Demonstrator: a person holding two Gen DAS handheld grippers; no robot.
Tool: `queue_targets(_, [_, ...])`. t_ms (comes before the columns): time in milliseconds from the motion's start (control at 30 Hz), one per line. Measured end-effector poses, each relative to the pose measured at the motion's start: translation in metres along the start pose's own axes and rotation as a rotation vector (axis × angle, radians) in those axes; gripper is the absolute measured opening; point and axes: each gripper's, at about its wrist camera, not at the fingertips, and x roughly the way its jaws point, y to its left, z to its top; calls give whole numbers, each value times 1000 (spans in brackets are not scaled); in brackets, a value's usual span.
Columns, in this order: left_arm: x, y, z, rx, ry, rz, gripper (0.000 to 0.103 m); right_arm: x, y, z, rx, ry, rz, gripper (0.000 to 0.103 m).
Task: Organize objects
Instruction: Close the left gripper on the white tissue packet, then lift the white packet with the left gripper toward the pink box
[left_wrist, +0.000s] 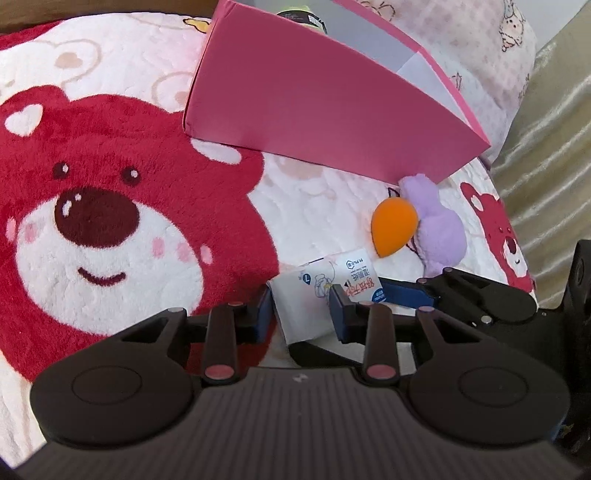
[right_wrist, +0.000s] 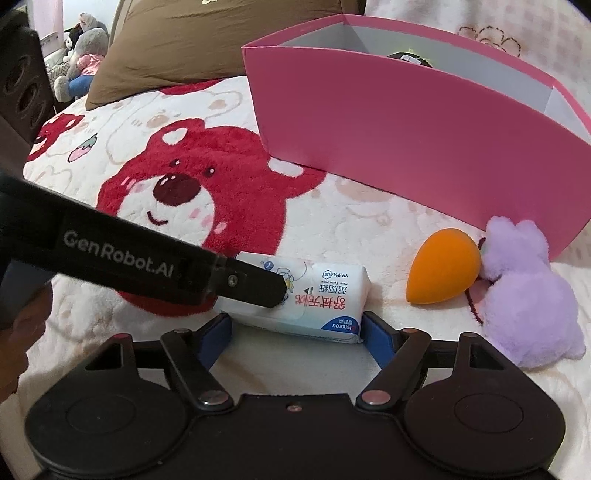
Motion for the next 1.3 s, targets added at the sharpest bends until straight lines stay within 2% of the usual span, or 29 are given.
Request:
queue_targets(233, [-5,-6,2,13,16,-6,36,-6,7,2,46,6,-29,80])
queue_targets(400, [-10,-14,0,45,13,15,36,-6,10,2,62,20,-35,83])
queue_targets(600, [-25,-19,-1,49,10,-1,37,-15,17,3,73,14,-46,87])
queue_targets(933, [-62,-24,7,-2,-1,-24,37,-45,32,7,59,-41,-33,88])
queue_targets(1167, [-91,-46,17,77,-35,18,37,-77,42,13,36,-108,-16,88])
queue_targets(1300, [-101,-54,19,100,-44,12,37,-91,45,17,34,-119,-19,91])
